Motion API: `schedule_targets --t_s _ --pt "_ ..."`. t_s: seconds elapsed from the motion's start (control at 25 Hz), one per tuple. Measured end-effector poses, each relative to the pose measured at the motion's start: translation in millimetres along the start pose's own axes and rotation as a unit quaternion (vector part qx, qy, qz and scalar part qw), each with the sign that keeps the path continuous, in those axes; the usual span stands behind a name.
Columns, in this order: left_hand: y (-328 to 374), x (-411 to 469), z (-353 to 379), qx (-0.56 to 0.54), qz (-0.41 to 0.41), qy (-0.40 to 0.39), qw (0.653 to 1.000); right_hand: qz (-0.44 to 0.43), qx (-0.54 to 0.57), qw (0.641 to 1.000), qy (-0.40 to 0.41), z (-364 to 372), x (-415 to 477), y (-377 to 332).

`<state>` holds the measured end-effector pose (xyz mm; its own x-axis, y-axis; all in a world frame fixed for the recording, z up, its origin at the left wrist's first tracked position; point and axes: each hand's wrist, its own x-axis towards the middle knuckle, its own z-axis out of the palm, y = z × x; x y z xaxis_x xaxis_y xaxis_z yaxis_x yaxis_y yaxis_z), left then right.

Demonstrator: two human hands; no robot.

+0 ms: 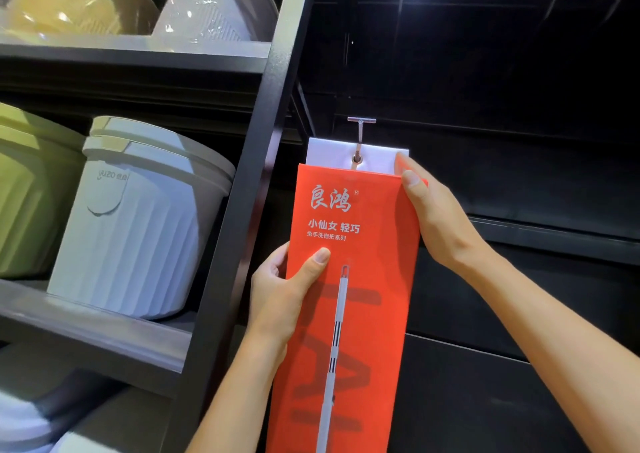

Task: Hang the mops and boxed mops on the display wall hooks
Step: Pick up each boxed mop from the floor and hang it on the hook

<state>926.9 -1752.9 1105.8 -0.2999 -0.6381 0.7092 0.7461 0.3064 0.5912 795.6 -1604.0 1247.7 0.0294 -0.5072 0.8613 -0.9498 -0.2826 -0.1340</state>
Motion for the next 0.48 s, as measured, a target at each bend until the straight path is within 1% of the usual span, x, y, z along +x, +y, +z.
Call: schedule_targets --t_s 0.16,0.28,0.48 --pt "-13.1 4.8 -1.8 0.022 0.010 0.008 1.000 0.033 0.004 0.999 0.016 8.7 -4.1 12.1" --pt "-23.7 12.8 -3.7 0.053 0.017 0.019 0.998 0.077 0.005 0.997 0.029 15.5 -0.4 33.3" --pt "-42.8 26.7 -3.8 0.127 0.022 0.034 0.991 0.091 -0.021 0.995 0.024 26.4 6.9 65.1"
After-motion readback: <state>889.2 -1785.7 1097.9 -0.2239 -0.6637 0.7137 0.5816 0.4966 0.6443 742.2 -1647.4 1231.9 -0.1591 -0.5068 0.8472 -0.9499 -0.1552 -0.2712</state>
